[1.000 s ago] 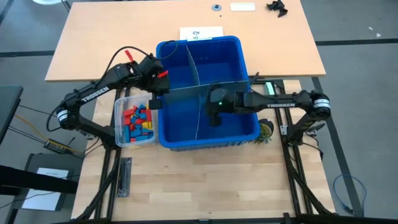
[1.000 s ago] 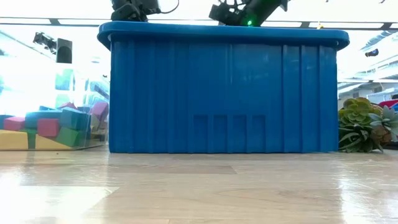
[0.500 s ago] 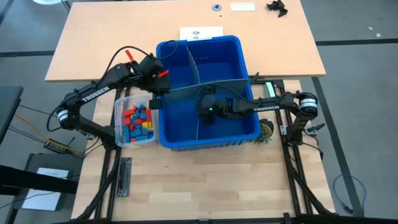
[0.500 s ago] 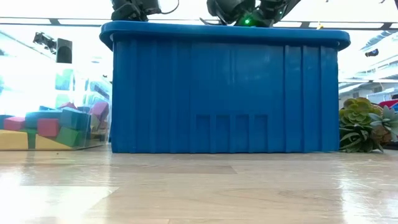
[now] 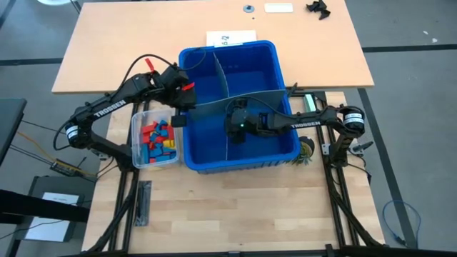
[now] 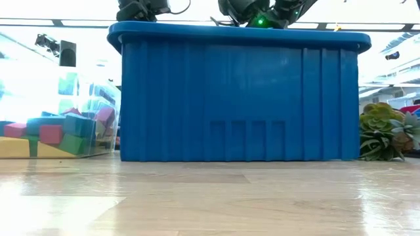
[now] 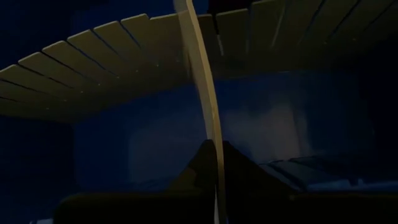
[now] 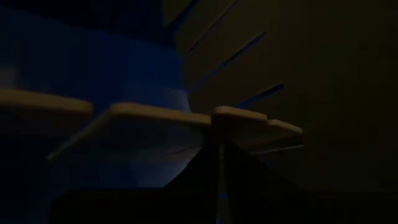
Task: Sort Items/Unsort Items
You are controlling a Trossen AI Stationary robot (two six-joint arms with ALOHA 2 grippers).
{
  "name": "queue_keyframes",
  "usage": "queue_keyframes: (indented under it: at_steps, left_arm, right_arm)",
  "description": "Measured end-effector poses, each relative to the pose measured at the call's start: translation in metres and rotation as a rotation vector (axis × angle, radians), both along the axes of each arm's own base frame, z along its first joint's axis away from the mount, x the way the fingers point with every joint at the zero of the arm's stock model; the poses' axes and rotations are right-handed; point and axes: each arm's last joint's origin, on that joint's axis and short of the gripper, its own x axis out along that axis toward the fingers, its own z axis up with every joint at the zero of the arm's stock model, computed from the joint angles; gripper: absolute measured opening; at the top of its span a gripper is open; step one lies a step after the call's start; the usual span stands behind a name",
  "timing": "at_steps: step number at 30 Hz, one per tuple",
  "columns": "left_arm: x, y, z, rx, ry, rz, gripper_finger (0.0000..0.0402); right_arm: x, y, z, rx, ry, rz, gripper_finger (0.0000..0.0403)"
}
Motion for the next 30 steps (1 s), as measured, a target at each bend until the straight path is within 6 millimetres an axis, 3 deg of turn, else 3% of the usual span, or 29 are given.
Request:
queue_keyframes:
  at_steps: [12, 20, 30]
  left_arm:
    - [0.000, -0.003, -0.001, -0.034, -0.001, -0.018, 0.0015]
    - [0.001, 0.003, -0.021, -0.027, 0.054, 0.022, 0.0015]
    - [0.002, 0.004, -0.022, -0.037, 0.040, 0.064, 0.0015]
  right_arm:
    - [0.000, 0.000, 0.001, 0.002, -0.002, 0.000, 0.0022]
    - [0.000, 0.000, 0.001, -0.001, -0.003, -0.006, 0.0022]
    - [-0.001, 0.003, 0.003, -0.009, -0.004, -0.007, 0.0029]
